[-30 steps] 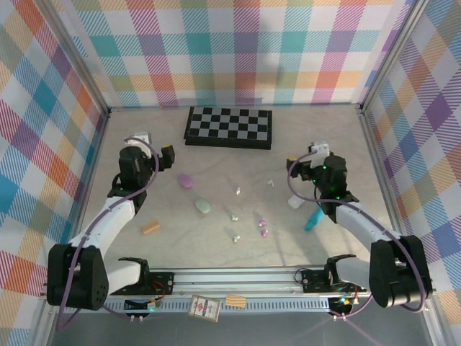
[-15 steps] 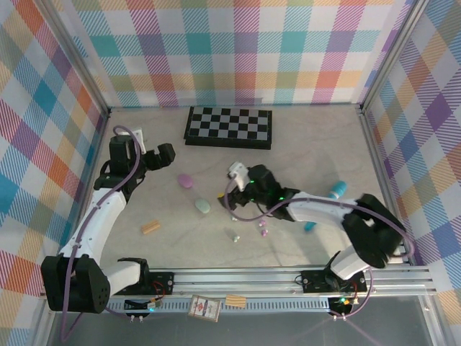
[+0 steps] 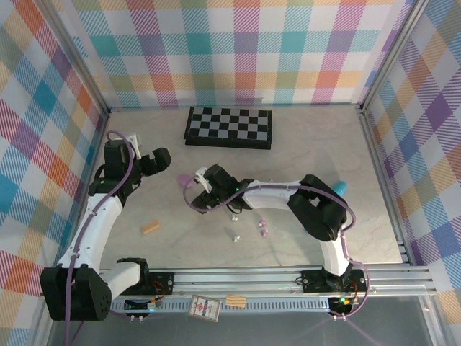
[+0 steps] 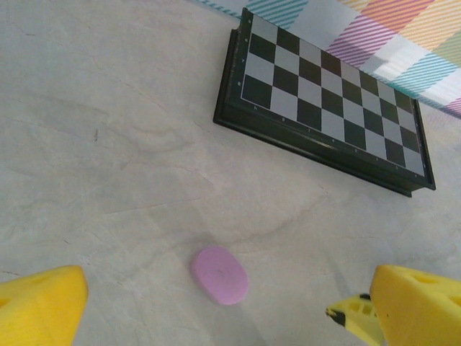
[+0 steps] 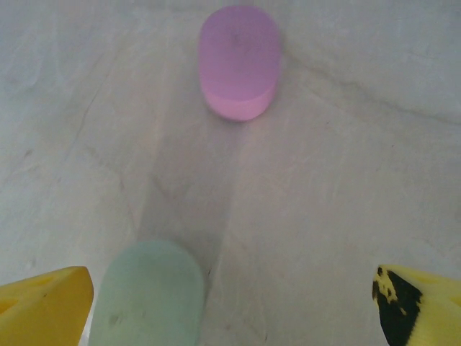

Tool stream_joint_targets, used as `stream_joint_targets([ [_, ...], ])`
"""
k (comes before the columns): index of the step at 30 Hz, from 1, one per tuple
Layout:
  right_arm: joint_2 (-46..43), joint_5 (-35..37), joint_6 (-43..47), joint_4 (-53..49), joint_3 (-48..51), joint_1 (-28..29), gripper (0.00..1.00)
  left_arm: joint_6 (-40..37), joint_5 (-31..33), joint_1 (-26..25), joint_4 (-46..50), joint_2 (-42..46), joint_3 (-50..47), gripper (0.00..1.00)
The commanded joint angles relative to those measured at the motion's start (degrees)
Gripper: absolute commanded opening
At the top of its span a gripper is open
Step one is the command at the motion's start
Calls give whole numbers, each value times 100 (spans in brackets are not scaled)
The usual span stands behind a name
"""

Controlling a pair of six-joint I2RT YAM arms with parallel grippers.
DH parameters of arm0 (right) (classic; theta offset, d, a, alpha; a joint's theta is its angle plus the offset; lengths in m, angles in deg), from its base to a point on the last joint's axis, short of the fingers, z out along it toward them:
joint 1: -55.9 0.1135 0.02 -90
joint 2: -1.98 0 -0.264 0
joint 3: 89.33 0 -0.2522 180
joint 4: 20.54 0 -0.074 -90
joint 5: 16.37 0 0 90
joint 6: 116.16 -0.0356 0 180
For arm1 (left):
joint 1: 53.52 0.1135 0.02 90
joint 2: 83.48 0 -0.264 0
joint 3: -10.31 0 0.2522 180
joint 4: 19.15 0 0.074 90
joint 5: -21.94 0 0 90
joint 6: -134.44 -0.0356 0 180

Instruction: Insert the wireless bluetooth earbuds into the charging case

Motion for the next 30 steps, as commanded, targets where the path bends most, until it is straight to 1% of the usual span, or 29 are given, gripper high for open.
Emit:
stream_joint_targets([
  [1,314,114,-490,-938,-503,-18,99,-148,82,63,243,139,-51,100],
  [4,456,-18,-558,-1187,-765,-13,99,-187,97,63,298,166,-55,100],
  [7,530,70,-625,-1507,-936,-10,99,-183,171,56,372,186,-64,100],
  [10,585,328,-712,-1856,-1075,-11,99,-183,196,54,431,195,-77,100],
  [13,630,814,-965,-2254,-1234,-49,99,-175,136,54,442,201,-85,100],
  [16,535,836,-1112,-2364,-1262,-96,99,-153,120,52,444,203,-107,100],
  [21,-46,387,-1347,-1738,-838,-171,100,-109,275,-82,393,271,-233,100],
  [25,-836,-87,-1518,-869,21,-352,99,-305,342,-483,556,414,-337,100],
  [27,-1264,-268,-1385,-435,495,-459,99,-552,361,-762,749,448,-362,100],
  [30,-1962,-347,-927,-39,1197,-590,99,-1431,196,-1204,1205,389,-238,100],
])
